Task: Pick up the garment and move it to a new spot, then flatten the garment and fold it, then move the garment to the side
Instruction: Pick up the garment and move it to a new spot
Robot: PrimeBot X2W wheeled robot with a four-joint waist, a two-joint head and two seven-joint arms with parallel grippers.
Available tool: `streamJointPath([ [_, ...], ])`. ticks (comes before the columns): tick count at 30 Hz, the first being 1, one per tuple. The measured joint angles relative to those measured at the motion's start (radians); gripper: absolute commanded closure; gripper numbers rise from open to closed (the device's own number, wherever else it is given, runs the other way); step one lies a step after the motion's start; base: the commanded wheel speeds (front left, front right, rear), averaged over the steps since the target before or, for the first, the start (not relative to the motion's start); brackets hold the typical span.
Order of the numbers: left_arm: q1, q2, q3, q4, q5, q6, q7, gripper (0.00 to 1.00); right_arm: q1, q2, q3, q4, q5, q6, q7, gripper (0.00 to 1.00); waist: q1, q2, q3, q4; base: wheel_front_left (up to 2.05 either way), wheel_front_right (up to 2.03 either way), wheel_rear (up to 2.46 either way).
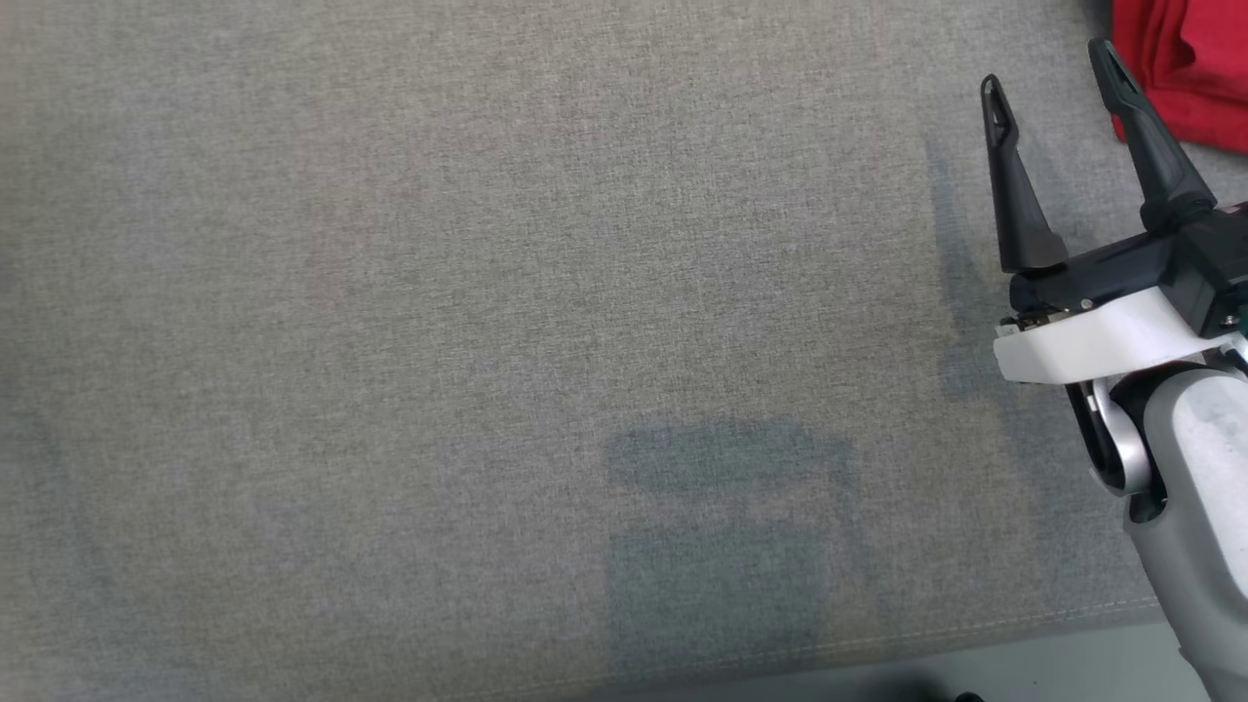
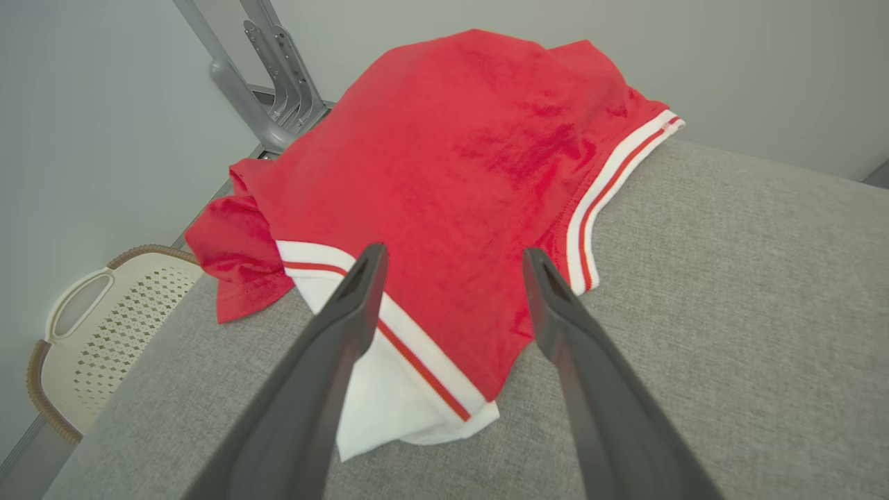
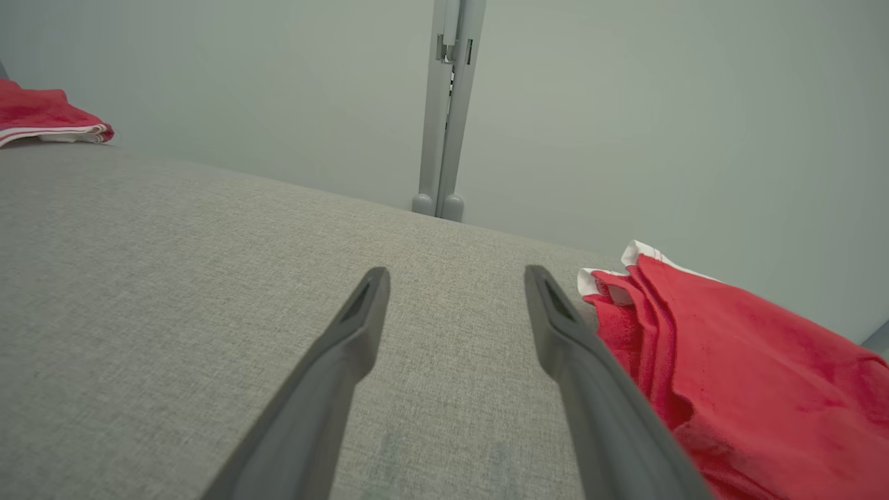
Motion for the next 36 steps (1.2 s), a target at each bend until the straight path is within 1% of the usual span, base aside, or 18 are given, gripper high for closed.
streamJointPath([
  [8,0.0,0.018,0.025,0.009,0.04,0.002,-0.003,0.0,-0.001,-0.028,-0.014,-0.042,-0.008,0.0,0.018,0.0,0.0,0.0,0.043,-0.019,0.0,0.0,0.0],
  [11,0.0,0.011,0.027,0.013,0.062,0.003,-0.003,0.0,-0.001,-0.031,-0.017,-0.053,-0.01,0.0,0.023,0.0,0.0,0.0,0.058,-0.023,0.0,0.0,0.0],
  [15,0.001,-0.018,0.049,0.016,0.096,0.003,-0.003,0.0,-0.001,-0.037,-0.019,-0.067,-0.011,0.0,0.026,0.0,0.0,0.0,0.074,-0.025,0.0,0.0,0.0],
  [19,0.001,-0.013,0.1,0.02,0.154,0.003,-0.003,0.0,-0.001,-0.042,-0.019,-0.082,-0.012,0.0,0.029,0.0,0.0,0.0,0.085,-0.028,0.0,0.0,0.0],
  [23,0.002,-0.018,0.128,0.018,0.192,0.003,0.002,0.0,0.0,-0.052,-0.025,-0.095,-0.014,0.0,0.039,0.0,0.0,0.0,0.097,-0.029,0.0,0.0,0.0],
  [31,0.003,-0.088,0.171,-0.011,0.236,0.005,0.012,0.0,0.003,-0.058,-0.029,-0.113,-0.016,0.0,0.047,0.0,-0.0001,0.0,0.115,-0.032,0.0,0.0,0.0],
  [32,0.003,-0.098,0.179,-0.017,0.244,0.008,0.017,0.03,0.005,-0.06,-0.03,-0.114,-0.017,0.0,0.052,0.0,-0.0001,0.0,0.115,-0.032,0.0,0.0,0.0],
  [33,0.003,-0.106,0.185,-0.021,0.251,0.008,0.021,0.42,0.006,-0.061,-0.032,-0.116,-0.017,0.0,0.053,0.0,-0.0001,0.0,0.116,-0.032,0.0,0.0,0.0],
  [34,0.003,-0.113,0.191,-0.026,0.254,0.008,0.021,0.65,0.006,-0.063,-0.032,-0.118,-0.017,0.0,0.053,0.0,-0.0001,0.0,0.117,-0.031,0.0,0.0,0.0],
  [35,0.003,-0.119,0.196,-0.033,0.261,0.008,0.026,1.0,0.006,-0.064,-0.033,-0.12,-0.017,0.0,0.053,0.0,0.0,0.0,0.118,-0.031,0.0,0.0,0.0],
  [36,0.003,-0.127,0.203,-0.037,0.267,0.008,0.029,1.0,0.006,-0.064,-0.033,-0.123,-0.017,0.0,0.055,0.0,-0.0001,0.0,0.118,-0.031,0.0,0.0,0.0],
])
